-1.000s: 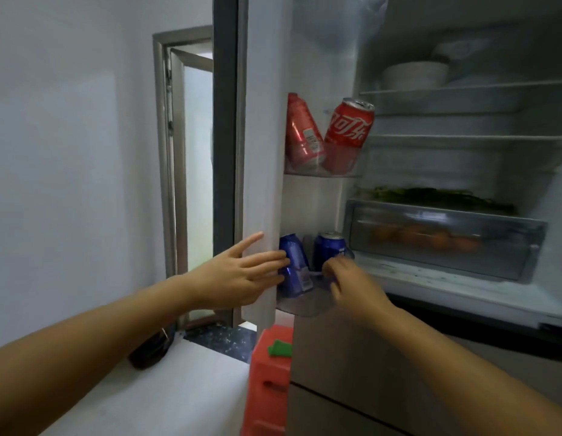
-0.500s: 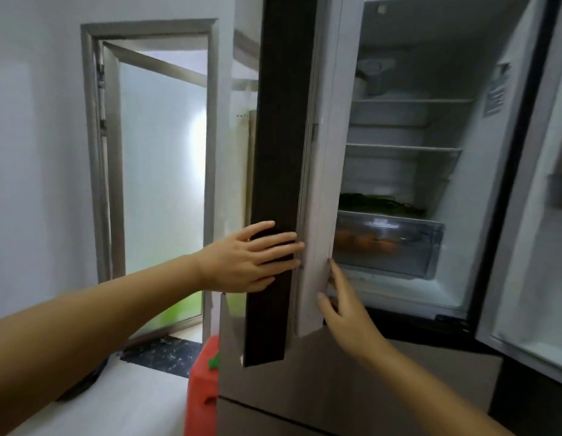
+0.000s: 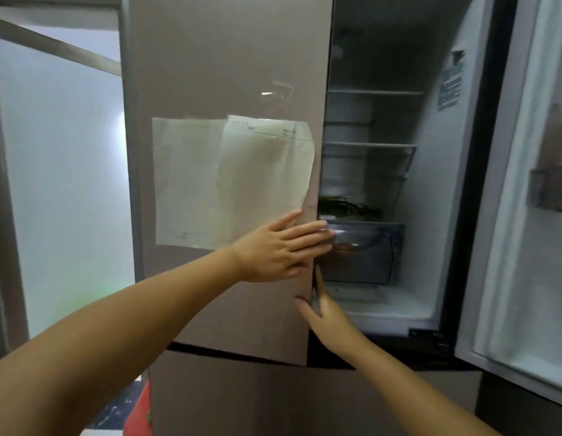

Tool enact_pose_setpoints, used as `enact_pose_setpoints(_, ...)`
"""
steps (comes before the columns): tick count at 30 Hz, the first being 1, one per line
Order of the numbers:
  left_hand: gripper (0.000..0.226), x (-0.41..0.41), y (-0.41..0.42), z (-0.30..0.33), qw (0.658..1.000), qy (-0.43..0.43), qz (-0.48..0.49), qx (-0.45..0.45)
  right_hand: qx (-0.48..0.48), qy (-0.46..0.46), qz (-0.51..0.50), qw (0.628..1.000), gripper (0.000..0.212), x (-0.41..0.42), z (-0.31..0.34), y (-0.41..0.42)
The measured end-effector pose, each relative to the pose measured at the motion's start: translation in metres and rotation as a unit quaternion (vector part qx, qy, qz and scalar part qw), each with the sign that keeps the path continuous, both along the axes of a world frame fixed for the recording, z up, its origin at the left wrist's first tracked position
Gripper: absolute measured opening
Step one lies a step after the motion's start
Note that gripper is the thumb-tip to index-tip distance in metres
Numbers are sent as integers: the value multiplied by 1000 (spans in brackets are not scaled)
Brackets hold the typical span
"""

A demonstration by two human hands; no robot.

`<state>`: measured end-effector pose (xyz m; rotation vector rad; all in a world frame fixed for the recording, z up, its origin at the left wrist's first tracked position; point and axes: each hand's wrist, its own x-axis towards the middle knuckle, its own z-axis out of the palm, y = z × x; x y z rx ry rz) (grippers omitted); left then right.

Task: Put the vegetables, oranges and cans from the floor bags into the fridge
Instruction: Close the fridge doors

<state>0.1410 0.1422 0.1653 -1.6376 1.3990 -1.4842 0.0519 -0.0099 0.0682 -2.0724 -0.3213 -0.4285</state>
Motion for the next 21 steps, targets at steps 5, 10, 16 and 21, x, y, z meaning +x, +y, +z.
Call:
enact_pose_setpoints(5,53,28,-18,-2,1000,-4,2,-12,-27,12,-19,999,68,36,-6,-14)
enact_pose_setpoints(10,52,35,-25,-4,1000,5,10,-29,-34,-7,-49,998,63,44,-6,-16)
enact_pose_setpoints(16,51,24,-37,-24,993,58,-23,-99,-167,-31,-152,974,49,-14,-13,-66)
enact_pose_setpoints(21,50,-49,-141,-18,978,65,-180,-83,-177,-140,-278,934,27,-109,17,-146)
